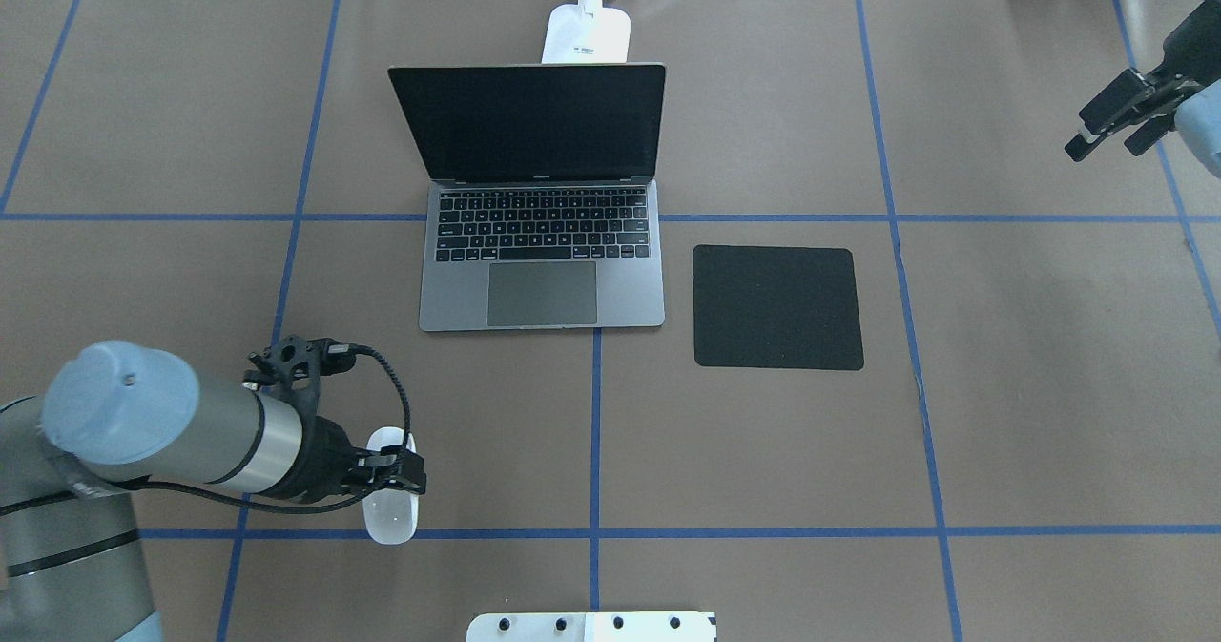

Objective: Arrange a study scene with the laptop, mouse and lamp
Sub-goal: 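Carry the white mouse in the left gripper toward the laptop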

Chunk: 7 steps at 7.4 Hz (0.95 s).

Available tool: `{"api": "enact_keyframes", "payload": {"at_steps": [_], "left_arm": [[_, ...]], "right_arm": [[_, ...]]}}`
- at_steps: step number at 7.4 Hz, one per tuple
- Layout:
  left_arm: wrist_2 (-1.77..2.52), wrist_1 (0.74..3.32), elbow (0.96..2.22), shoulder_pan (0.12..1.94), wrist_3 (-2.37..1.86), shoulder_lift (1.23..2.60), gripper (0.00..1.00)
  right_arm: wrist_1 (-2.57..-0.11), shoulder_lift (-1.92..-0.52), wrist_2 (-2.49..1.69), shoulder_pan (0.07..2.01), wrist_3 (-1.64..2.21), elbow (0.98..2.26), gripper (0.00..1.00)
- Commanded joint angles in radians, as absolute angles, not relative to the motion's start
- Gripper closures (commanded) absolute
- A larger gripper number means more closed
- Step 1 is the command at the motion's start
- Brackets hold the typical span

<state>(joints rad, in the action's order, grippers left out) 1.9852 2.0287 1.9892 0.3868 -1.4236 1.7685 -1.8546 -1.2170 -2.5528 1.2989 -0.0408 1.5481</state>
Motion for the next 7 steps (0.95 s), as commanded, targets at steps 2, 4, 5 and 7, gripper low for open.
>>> {"api": "enact_keyframes", "payload": {"at_steps": [2,4,5,7], "left_arm": [[1.980,1.812,1.834,0.414,-1.404,2.101,0.61],[1.941,1.749,1.664,0.419,-1.390,2.288,0.60],[1.915,1.752,1.566,0.419,-1.387,2.374,0.60],[1.866,1.762,1.275,0.431,-1.384,2.611,0.60]], "right_arm": [[-1.853,-1.213,-2.553,1.298,-0.043,1.526,0.00],[-1.818,-1.213,-2.553,1.295,-0.043,1.513,0.00],[-1.800,-1.213,-2.553,1.295,-0.043,1.496,0.00],[-1.786,-1.215,-2.553,1.295,-0.043,1.488,0.00]]}}
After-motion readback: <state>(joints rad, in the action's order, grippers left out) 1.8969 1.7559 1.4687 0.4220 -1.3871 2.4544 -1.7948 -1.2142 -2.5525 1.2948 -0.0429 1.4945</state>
